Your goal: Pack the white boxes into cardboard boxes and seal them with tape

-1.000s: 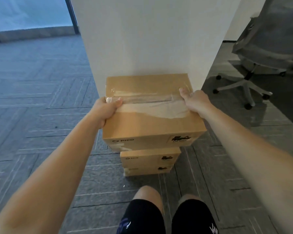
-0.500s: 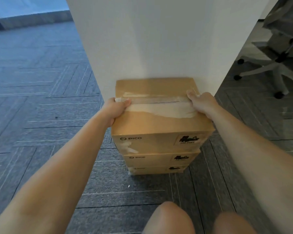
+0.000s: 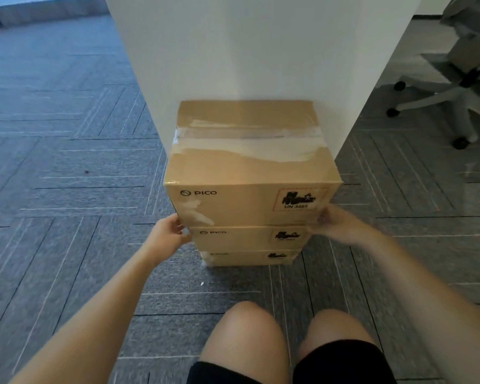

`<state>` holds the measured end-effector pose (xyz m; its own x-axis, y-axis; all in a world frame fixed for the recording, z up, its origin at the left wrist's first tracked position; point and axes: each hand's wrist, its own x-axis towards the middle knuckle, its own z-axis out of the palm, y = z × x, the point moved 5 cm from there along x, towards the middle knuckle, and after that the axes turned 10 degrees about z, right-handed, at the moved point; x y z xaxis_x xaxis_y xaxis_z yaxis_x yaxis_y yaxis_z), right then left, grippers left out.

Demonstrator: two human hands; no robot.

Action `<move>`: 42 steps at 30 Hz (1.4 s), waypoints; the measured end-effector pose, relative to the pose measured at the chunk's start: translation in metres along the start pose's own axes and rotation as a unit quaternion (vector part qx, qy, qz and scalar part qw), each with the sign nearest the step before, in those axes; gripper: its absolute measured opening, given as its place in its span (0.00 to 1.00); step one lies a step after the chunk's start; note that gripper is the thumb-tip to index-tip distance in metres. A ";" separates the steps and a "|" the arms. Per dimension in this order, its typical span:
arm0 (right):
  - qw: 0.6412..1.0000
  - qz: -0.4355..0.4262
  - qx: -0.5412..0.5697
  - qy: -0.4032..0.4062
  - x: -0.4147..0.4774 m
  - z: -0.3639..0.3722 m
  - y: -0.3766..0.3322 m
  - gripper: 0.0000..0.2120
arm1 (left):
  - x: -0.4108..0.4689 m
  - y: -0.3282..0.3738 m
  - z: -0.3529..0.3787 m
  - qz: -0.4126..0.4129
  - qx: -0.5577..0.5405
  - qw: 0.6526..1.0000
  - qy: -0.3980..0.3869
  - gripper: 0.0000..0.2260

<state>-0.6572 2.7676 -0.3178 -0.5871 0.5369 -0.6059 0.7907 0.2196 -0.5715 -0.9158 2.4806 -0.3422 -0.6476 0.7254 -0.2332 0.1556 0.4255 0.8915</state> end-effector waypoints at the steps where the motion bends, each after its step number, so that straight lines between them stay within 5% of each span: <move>1: 1.000 0.003 -0.017 -0.002 0.000 0.011 0.003 0.44 | -0.001 -0.003 0.005 0.008 0.000 1.000 0.013 0.15; 3: 0.997 0.009 -0.058 0.049 0.009 0.021 0.010 0.43 | -0.001 -0.007 0.009 0.009 0.043 0.998 0.055 0.11; 6: 0.979 -0.012 -0.111 0.171 0.013 0.020 0.011 0.26 | 0.002 -0.004 0.011 0.027 0.156 0.983 0.093 0.08; 10: 0.960 -0.045 -0.122 0.249 0.009 0.018 0.019 0.18 | 0.003 0.009 0.017 0.035 0.220 0.969 0.103 0.14; 17: 0.954 -0.050 -0.171 0.242 0.016 0.014 0.024 0.23 | 0.002 0.010 0.015 0.051 0.241 0.962 0.117 0.14; 27: 0.968 0.006 -0.059 0.245 0.019 0.017 0.026 0.18 | 0.003 0.005 0.012 0.018 0.199 0.970 0.140 0.08; 33: 0.980 0.040 -0.114 0.159 0.002 0.011 0.008 0.27 | 0.002 0.001 0.014 -0.002 0.226 0.973 0.056 0.14; 35: 0.980 0.045 -0.133 0.142 -0.013 -0.003 0.000 0.34 | -0.004 0.013 -0.002 0.000 0.227 0.970 0.091 0.19; 37: 0.973 0.030 -0.132 0.186 -0.030 -0.030 -0.008 0.35 | -0.019 0.037 -0.024 0.040 0.165 0.963 0.208 0.23; 40: 0.953 -0.045 -0.026 0.300 -0.062 -0.067 -0.029 0.16 | -0.047 0.104 -0.040 0.215 0.187 0.874 0.394 0.16; 42: 0.936 -0.101 0.044 0.335 -0.080 -0.074 -0.048 0.16 | -0.051 0.151 -0.017 0.345 0.243 0.834 0.357 0.13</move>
